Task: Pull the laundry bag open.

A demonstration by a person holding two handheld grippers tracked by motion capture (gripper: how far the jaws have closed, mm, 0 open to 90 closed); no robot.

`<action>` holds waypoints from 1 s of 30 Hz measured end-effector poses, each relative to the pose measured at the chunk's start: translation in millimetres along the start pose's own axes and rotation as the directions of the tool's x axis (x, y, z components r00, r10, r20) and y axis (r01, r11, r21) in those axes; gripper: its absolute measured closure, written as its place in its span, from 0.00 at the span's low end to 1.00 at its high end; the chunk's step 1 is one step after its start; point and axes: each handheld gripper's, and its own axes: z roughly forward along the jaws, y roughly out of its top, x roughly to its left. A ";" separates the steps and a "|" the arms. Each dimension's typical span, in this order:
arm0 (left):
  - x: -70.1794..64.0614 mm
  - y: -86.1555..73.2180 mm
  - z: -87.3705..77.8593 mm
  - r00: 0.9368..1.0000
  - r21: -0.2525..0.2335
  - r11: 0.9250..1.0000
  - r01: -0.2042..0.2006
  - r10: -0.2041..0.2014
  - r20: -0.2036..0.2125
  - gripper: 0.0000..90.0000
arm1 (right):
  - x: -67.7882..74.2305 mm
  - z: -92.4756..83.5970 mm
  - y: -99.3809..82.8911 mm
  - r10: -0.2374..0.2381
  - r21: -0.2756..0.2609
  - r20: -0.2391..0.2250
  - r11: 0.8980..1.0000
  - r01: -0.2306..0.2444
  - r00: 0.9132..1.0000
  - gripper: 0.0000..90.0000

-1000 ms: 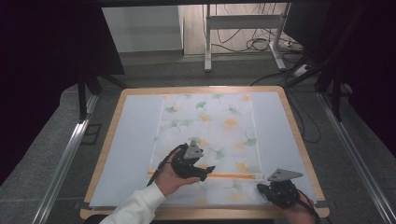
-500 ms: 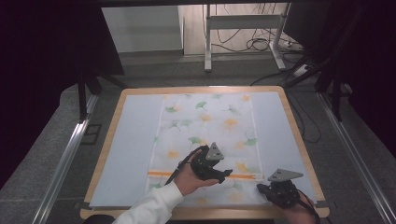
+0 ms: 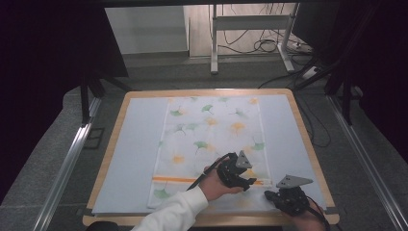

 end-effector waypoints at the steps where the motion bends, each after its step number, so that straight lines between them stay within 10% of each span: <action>1: 0.8 1.6 1.7 1.000 0.004 1.000 0.003 -0.003 0.009 0.48 | 0.0 0.0 0.0 -0.001 0.001 0.000 1.000 0.001 1.000 0.98; 30: -6.0 20.5 39.8 0.996 0.020 0.999 -0.032 0.030 0.090 0.55 | -0.4 -0.4 -0.8 -0.005 -0.001 -0.003 1.000 0.005 1.000 0.98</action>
